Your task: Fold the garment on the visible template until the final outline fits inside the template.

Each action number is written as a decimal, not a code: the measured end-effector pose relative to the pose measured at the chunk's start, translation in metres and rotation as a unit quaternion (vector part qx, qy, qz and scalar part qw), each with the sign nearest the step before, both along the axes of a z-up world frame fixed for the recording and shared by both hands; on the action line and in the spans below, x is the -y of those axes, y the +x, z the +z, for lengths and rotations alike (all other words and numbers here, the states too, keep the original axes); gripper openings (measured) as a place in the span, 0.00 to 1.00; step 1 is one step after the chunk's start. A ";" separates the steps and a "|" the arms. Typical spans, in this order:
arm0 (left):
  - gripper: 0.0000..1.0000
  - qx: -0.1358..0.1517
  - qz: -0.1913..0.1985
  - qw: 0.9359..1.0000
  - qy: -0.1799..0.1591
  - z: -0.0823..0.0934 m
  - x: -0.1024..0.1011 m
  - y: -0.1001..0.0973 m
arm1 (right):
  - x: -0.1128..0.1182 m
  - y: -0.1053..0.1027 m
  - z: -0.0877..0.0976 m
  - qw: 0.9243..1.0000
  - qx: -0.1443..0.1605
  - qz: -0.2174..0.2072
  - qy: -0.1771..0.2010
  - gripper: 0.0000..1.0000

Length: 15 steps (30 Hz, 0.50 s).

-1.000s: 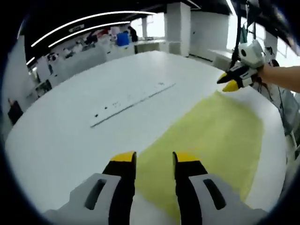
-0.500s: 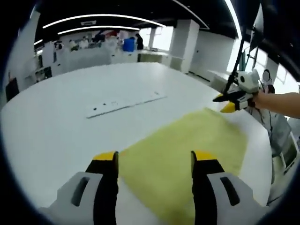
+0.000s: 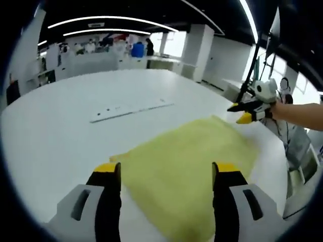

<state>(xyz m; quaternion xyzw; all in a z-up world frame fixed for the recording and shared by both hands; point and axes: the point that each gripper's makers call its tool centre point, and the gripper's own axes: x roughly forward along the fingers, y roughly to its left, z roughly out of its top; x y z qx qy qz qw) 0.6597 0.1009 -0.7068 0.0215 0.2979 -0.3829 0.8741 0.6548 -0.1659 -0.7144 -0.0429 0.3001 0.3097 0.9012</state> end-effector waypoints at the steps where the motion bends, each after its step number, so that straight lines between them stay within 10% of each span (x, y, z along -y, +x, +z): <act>1: 0.71 0.001 0.000 1.000 0.001 0.000 -0.001 -0.002 | 0.000 -0.001 0.000 1.000 0.000 0.000 0.000 0.55; 15: 0.69 -0.002 0.003 1.000 -0.003 0.002 -0.007 -0.027 | 0.001 -0.029 0.006 1.000 0.005 -0.003 0.008 0.56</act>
